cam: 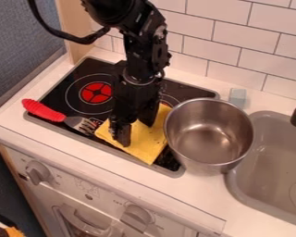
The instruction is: Moved the yellow clothe between the fork and the silver pot
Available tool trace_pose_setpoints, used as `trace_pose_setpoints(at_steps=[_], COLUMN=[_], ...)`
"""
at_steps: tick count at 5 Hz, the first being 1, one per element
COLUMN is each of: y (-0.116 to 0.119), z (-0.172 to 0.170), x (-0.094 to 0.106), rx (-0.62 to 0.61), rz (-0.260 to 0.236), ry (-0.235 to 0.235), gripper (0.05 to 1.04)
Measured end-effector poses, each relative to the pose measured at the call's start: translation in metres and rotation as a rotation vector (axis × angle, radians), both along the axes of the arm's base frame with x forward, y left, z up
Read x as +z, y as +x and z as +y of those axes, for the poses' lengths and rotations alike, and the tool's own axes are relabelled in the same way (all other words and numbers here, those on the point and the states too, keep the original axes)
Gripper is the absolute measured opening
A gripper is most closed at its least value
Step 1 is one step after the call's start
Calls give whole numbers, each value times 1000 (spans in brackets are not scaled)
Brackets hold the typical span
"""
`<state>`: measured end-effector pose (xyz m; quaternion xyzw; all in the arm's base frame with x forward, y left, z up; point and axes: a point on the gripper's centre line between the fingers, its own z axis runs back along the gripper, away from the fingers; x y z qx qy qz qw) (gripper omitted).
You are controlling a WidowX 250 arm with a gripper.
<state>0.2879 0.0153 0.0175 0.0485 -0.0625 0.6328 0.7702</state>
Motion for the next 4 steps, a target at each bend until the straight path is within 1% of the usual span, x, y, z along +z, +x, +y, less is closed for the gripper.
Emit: trace_pose_setpoints(at_steps=[1, 2, 3, 4], y=[1, 3, 5, 6], z=[1, 4, 5, 6], x=[10, 20, 45, 69], rx=[10, 20, 20, 9], rz=[-31, -57, -124, -200], ry=[3, 21, 20, -23], gripper=[1001, 1001, 1000, 1001])
